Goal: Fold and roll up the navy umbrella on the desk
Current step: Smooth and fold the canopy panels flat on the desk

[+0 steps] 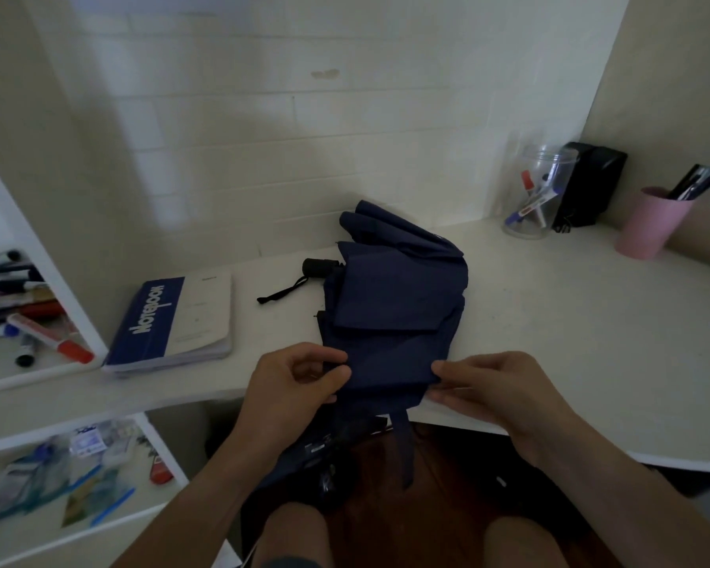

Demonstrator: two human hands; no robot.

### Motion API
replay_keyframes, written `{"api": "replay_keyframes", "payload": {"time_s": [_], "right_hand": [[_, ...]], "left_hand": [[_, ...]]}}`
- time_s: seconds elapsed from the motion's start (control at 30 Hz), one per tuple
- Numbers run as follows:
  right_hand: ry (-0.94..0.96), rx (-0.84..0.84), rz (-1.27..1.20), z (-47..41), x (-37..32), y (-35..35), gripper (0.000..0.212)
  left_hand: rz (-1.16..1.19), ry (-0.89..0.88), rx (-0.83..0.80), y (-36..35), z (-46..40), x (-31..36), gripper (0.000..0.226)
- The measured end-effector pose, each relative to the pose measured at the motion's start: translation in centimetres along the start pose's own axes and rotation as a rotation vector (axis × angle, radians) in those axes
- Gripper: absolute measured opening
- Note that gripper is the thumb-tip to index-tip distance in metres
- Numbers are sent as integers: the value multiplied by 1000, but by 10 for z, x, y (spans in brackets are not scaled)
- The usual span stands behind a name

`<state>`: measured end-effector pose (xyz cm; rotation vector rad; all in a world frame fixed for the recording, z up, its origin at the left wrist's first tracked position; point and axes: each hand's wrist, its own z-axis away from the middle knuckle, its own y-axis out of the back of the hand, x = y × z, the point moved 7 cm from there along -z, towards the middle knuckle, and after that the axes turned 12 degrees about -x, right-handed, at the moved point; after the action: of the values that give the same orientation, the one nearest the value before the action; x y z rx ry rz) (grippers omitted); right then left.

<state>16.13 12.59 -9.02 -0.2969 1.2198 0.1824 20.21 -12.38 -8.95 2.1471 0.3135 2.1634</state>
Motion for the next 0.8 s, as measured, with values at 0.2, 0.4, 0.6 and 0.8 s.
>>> {"api": "replay_keyframes", "payload": {"time_s": [0.2,0.4,0.6,0.8], "right_hand": [[69,110,440,3,-13,5,20],[687,18,985,1,-68,-28,7],[608,-151,1479,-47,-47,-34,39],[658,-155,1435,-56,-59,-38,68]], "left_hand": [[-318,-66,9,1,6,5,17],[-493,-122,1,-3,9,15,15],[-599,-122,-32,-3,8,17,5],[-844,-206,-76,-8,2,25,12]]}}
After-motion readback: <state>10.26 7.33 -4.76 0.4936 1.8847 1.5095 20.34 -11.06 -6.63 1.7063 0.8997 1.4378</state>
